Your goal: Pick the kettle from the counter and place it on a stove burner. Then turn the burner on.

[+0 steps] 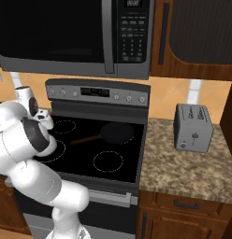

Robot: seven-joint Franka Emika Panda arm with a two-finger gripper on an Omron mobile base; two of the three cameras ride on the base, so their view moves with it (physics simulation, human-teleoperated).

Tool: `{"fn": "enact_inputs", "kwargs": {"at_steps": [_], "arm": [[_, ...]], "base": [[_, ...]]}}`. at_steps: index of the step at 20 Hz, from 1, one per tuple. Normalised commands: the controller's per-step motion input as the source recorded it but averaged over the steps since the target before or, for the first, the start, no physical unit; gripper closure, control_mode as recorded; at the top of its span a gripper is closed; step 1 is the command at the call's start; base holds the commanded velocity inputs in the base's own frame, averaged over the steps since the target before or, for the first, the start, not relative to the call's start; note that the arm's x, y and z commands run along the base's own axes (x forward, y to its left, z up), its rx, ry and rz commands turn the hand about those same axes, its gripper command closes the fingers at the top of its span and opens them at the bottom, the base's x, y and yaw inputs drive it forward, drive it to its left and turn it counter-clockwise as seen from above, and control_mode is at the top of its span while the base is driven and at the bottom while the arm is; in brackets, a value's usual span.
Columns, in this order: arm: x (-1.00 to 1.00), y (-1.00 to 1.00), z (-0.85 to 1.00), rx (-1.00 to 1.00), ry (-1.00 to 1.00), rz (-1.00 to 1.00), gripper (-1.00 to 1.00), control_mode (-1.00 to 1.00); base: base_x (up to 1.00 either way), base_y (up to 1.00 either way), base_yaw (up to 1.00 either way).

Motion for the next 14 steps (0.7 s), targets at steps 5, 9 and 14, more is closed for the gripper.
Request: {"fn": "enact_inputs", "kwargs": {"at_steps": [5,9,14], "arm": [[0.01,0.0,-0.5,0.0,0.0,0.0,1.0,-1.0],[0.0,0.0,-0.06,0.0,0.0,0.0,1.0,-1.0],[0.0,0.0,0.0,0.0,0.0,0.0,-1.0,-1.0]], "base": [[0.0,0.0,0.0],[0.0,0.0,0.0],[0.0,0.0,0.0]]}}
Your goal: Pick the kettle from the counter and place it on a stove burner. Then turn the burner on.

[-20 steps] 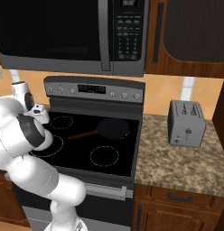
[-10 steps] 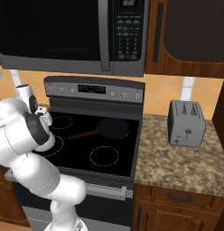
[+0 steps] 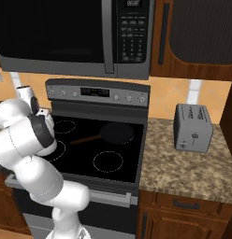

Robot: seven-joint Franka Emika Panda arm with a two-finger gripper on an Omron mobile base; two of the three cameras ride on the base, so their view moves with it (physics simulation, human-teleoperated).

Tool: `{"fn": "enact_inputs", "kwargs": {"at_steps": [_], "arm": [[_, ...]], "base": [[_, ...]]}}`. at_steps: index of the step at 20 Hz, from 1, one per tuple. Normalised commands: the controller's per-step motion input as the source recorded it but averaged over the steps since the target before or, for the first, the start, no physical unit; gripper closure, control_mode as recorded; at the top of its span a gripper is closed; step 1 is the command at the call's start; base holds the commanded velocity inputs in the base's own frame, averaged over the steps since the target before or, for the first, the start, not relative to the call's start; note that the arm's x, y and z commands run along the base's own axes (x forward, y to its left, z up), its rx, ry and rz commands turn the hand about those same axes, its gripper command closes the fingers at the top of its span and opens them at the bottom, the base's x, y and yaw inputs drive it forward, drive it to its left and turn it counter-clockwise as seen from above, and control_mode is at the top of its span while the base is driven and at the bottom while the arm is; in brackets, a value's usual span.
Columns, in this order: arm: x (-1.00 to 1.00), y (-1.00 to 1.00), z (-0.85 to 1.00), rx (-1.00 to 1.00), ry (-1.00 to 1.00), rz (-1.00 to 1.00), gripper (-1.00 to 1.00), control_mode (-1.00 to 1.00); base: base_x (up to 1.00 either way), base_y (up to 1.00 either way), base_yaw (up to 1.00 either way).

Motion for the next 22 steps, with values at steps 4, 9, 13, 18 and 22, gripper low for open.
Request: {"fn": "enact_inputs", "kwargs": {"at_steps": [4,9,13,18,22], "arm": [[0.0,0.0,0.0,0.0,0.0,0.0,-1.0,-1.0],[0.0,-0.07,0.08,0.0,0.0,-0.04,-1.0,-1.0],[0.0,-0.16,0.2,0.0,0.0,-0.09,-1.0,-1.0],[0.0,-0.02,0.55,0.0,-0.09,-0.04,-1.0,-1.0],[0.0,0.18,0.65,0.0,-0.16,0.0,-1.0,-1.0]], "base": [[0.0,0.0,0.0],[0.0,0.0,0.0],[0.0,0.0,0.0],[0.0,0.0,0.0],[0.0,0.0,0.0]]}}
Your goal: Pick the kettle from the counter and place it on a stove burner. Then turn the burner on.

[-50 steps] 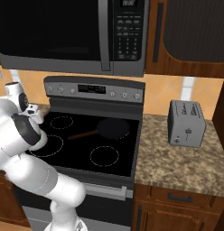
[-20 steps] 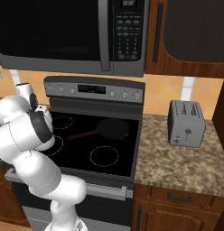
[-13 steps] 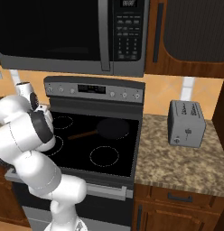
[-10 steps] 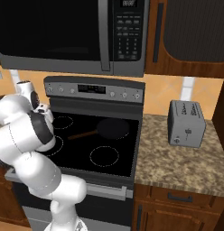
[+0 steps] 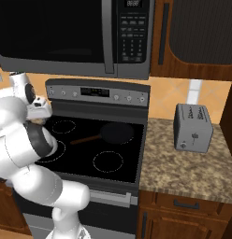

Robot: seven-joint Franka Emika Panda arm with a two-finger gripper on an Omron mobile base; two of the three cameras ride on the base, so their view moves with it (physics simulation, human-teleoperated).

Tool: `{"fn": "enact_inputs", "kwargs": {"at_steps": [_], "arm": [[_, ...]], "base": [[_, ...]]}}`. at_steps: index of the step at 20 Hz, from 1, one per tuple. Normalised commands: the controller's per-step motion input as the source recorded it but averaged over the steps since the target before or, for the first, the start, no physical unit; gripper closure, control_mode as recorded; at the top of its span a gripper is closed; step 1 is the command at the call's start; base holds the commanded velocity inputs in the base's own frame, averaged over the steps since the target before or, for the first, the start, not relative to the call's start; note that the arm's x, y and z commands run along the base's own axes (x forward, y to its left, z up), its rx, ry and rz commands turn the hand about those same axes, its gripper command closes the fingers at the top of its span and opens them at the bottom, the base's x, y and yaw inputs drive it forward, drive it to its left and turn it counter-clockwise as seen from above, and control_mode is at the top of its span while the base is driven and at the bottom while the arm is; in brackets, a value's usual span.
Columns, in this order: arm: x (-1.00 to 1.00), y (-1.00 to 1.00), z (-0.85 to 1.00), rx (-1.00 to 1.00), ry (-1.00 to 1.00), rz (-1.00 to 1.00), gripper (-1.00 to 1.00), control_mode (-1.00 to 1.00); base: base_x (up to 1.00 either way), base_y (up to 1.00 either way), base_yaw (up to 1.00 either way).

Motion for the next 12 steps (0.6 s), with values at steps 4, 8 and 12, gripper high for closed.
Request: {"fn": "enact_inputs", "kwargs": {"at_steps": [4,8,12], "arm": [[0.13,0.26,0.43,0.0,-0.21,0.0,-1.0,-1.0],[0.3,0.17,0.28,0.0,-0.24,0.0,-1.0,-1.0],[0.01,0.0,0.0,0.0,-0.24,-0.02,-1.0,-1.0]], "base": [[0.0,0.0,0.0],[0.0,0.0,0.0],[0.0,0.0,0.0]]}}
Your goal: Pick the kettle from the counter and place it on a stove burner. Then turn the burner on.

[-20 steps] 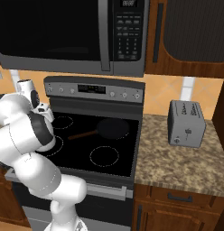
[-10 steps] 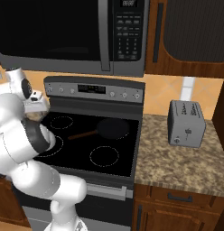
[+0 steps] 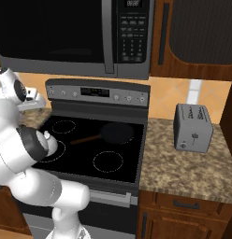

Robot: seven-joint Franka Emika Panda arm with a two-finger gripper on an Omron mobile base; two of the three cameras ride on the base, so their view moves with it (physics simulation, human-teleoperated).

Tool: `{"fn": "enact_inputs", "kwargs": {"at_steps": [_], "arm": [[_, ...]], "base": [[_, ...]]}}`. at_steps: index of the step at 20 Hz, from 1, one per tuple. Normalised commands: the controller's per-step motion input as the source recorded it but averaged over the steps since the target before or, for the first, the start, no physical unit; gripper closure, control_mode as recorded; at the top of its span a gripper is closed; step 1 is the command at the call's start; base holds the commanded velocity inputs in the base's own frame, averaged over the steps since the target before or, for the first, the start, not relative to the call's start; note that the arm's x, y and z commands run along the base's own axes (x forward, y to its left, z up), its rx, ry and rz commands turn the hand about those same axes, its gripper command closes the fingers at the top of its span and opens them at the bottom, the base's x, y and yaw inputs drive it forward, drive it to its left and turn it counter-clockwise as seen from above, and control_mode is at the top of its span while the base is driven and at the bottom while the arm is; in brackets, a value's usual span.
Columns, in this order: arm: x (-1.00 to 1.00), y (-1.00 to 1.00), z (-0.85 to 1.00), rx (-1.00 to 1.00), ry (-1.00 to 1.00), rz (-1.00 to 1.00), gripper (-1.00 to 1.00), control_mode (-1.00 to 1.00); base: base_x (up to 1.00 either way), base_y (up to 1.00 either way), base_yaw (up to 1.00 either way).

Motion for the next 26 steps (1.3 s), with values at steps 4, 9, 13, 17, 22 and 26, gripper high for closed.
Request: {"fn": "enact_inputs", "kwargs": {"at_steps": [4,9,13,17,22,26], "arm": [[0.19,0.0,0.0,0.0,-0.23,-0.01,-1.0,-1.0],[0.51,0.0,0.0,0.0,-0.21,0.0,-1.0,-1.0],[0.6,0.0,0.0,0.0,-0.19,0.0,-1.0,-1.0],[0.67,0.0,-0.07,0.0,-0.08,0.0,-1.0,-1.0],[0.64,0.0,-0.33,0.0,-0.01,0.0,-1.0,-1.0],[0.32,0.03,-0.04,0.0,-0.06,0.0,-1.0,-1.0]], "base": [[0.0,0.0,0.0],[0.0,0.0,0.0],[0.0,0.0,0.0],[0.0,0.0,0.0],[0.0,0.0,0.0],[0.0,0.0,0.0]]}}
